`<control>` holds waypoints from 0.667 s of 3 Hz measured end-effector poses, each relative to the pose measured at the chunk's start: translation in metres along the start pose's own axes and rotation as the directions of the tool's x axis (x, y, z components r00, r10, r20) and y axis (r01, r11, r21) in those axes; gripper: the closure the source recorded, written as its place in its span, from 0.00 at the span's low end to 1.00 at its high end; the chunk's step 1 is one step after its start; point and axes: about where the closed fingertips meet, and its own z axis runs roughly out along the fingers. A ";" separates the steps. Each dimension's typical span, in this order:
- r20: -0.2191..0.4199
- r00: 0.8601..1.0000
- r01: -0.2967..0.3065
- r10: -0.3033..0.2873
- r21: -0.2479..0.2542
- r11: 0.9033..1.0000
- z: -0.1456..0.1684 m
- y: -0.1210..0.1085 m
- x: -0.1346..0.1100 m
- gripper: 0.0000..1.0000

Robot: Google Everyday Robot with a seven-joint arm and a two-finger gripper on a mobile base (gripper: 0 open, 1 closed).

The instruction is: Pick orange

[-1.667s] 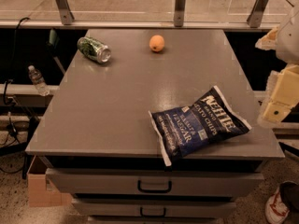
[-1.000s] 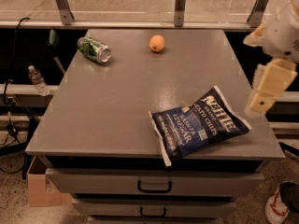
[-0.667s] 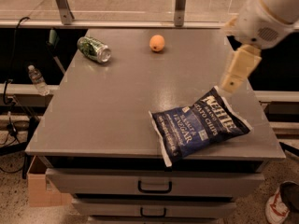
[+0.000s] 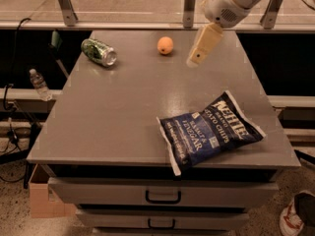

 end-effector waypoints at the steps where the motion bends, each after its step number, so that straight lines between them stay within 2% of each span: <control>1: 0.013 1.000 0.004 -0.004 0.010 1.000 0.000 -0.007 -0.006 0.00; 2: 0.024 1.000 -0.012 0.011 0.010 1.000 0.004 -0.007 -0.007 0.00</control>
Offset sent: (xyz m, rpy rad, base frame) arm 0.0109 0.0046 0.0025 0.0471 -0.0094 -0.0233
